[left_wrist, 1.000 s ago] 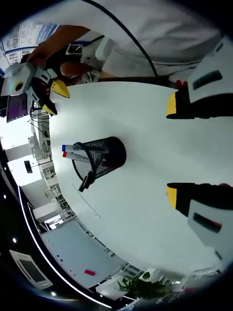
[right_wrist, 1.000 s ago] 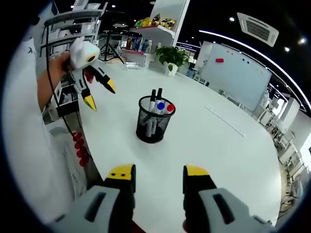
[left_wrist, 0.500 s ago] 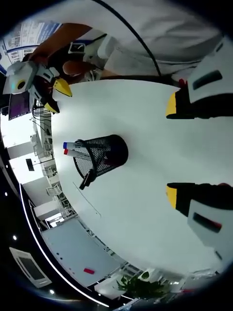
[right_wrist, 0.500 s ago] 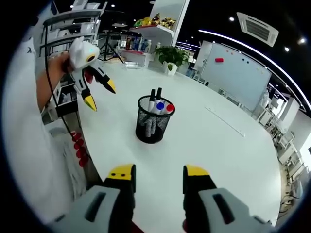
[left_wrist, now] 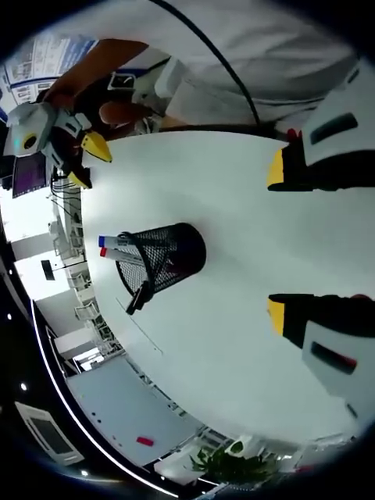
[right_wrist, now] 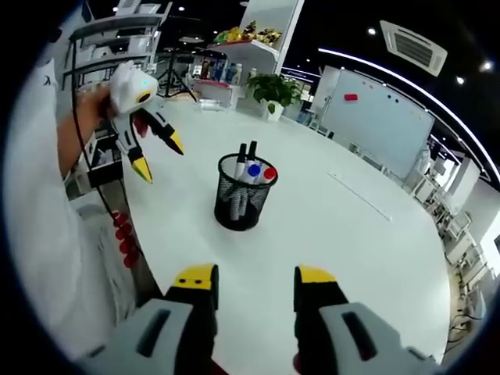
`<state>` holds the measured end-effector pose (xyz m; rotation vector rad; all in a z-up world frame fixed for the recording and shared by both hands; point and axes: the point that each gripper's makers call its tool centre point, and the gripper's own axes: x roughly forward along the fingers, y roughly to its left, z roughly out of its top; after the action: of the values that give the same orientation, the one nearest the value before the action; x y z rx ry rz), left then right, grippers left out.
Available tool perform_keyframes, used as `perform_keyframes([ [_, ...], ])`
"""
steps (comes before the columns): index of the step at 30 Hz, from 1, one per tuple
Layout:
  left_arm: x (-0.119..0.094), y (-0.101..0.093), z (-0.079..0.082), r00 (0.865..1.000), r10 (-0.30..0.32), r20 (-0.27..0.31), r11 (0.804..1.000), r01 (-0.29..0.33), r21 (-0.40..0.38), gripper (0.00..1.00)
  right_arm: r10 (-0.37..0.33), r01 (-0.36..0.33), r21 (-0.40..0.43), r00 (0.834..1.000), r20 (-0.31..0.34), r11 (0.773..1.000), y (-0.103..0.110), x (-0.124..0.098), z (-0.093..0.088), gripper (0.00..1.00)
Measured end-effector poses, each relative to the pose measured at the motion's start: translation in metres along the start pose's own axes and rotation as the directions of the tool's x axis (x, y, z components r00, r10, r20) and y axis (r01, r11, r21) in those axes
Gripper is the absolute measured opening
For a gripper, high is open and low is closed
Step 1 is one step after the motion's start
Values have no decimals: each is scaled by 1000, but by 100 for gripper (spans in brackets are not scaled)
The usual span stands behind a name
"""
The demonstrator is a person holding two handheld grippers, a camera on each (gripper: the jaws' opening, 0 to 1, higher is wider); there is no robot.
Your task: Pick up the whiteboard markers from the pen holder and place them facing the whiteboard neatly
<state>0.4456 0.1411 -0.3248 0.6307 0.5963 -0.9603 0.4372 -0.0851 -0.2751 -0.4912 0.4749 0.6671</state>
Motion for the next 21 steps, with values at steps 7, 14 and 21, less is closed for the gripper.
perform_keyframes([
  [7, -2, 0, -1, 1000, 2, 1, 1000, -2, 2, 54, 5, -5, -3, 1000, -3, 1000, 0, 3, 0, 38],
  [14, -4, 1, -3, 1000, -1, 5, 1000, 1, -11, 54, 9, -9, -5, 1000, -3, 1000, 0, 6, 1, 38],
  [21, -1, -1, -4, 1000, -13, -5, 1000, 13, 2, 54, 26, -26, 11, 1000, 15, 1000, 2, 6, 2, 37],
])
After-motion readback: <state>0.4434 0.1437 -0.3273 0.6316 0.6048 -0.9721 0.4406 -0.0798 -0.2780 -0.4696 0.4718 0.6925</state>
